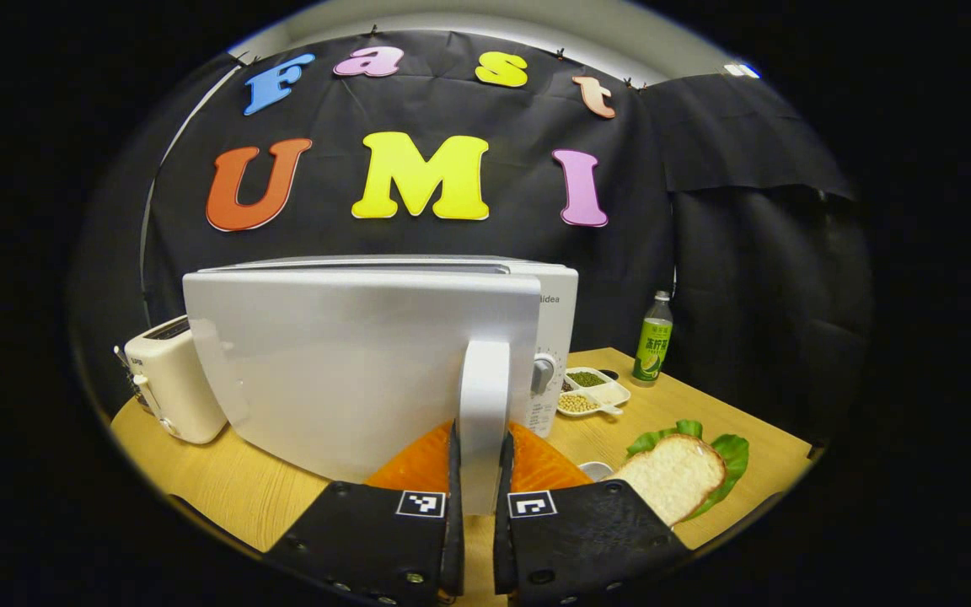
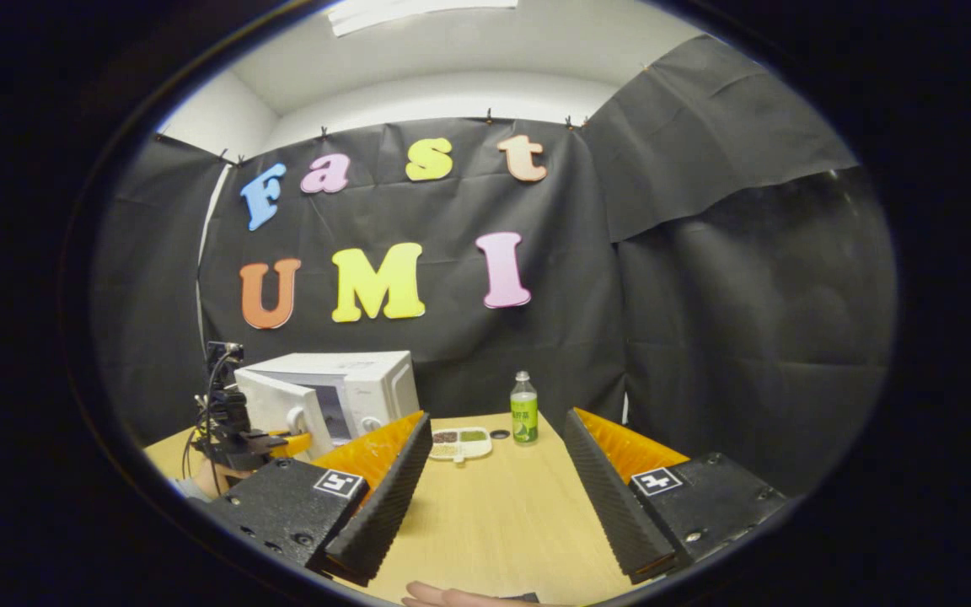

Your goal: Open the microwave oven with the left hand, put the food in, and close the microwave oven.

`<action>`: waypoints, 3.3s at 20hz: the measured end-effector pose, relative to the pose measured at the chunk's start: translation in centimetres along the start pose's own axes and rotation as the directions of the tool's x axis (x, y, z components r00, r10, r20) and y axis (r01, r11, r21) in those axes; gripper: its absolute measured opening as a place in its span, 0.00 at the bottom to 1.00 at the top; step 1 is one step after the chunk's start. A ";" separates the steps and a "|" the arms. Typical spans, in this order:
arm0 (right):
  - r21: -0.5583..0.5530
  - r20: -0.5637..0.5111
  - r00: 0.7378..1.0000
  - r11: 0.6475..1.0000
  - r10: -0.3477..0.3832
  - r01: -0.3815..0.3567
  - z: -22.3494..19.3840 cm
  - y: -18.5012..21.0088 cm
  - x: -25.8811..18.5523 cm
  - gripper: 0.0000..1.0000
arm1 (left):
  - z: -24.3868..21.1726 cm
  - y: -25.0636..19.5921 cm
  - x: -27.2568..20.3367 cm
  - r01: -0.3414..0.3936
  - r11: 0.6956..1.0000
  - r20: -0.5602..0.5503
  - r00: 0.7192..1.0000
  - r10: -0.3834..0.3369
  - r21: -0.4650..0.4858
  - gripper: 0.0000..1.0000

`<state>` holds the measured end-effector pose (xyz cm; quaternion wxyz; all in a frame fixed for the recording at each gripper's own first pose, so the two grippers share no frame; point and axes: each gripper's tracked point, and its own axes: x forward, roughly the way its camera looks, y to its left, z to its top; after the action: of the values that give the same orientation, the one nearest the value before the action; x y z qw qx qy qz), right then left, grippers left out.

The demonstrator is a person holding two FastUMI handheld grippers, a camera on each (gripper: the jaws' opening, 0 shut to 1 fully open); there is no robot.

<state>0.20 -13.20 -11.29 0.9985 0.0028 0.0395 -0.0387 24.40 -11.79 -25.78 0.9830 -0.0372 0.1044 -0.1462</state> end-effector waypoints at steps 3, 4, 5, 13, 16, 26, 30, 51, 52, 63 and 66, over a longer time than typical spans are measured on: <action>-0.016 -0.010 0.999 0.999 0.034 -0.034 0.0 2.1 -0.8 0.91 | -0.6 1.1 -3.1 -0.007 1.000 0.006 1.000 0.007 0.005 0.12; -0.019 -0.014 0.999 0.999 0.047 -0.048 -0.1 2.7 -0.9 1.00 | -0.8 1.5 -4.3 -0.013 1.000 0.008 1.000 0.013 0.010 0.13; -0.021 -0.020 0.998 0.998 0.056 -0.057 -0.4 3.1 -1.0 1.00 | -1.0 2.0 -5.5 -0.019 1.000 0.011 1.000 0.019 0.012 0.12; -0.061 -0.021 1.000 0.998 0.022 -0.023 -0.6 4.6 -0.9 0.91 | -2.8 8.9 -15.0 -0.121 0.993 0.014 0.993 0.121 0.003 0.12; -0.054 -0.024 0.999 0.998 0.030 -0.031 -1.0 6.0 -0.8 1.00 | -3.2 12.3 -17.8 -0.172 0.985 0.013 0.985 0.172 0.002 0.12; -0.101 -0.116 0.989 0.989 0.097 -0.109 -3.8 10.1 0.7 1.00 | -3.5 21.8 -28.1 -0.325 0.942 0.026 0.944 0.328 -0.082 0.67; -0.113 -0.226 0.954 0.967 0.197 -0.227 -5.8 12.1 2.9 0.92 | -2.1 21.8 -31.3 -0.362 0.928 0.030 0.930 0.366 -0.082 0.94; 0.699 -0.652 0.273 0.700 0.707 -0.147 -20.3 14.1 14.5 0.55 | 6.4 15.8 -34.5 -0.440 0.898 0.195 0.880 0.433 -0.007 0.96; 0.712 -0.647 0.252 0.688 0.720 -0.138 -20.3 14.2 14.2 0.39 | 6.1 15.5 -34.7 -0.437 0.900 0.189 0.883 0.430 -0.005 0.96; 0.410 -0.697 0.427 0.808 0.576 -0.423 -13.4 16.4 8.5 0.25 | 5.5 12.8 -37.9 -0.389 0.921 0.194 0.904 0.381 0.004 0.96; 0.250 -0.683 0.500 0.813 0.533 -0.525 -11.0 17.9 6.2 0.24 | 5.5 12.8 -39.0 -0.376 0.927 0.206 0.906 0.369 -0.006 0.86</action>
<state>6.91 4.27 -22.67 0.8609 0.0346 0.4283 0.2724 -7.28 12.18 -14.20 0.9988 -0.0149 0.0059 0.0469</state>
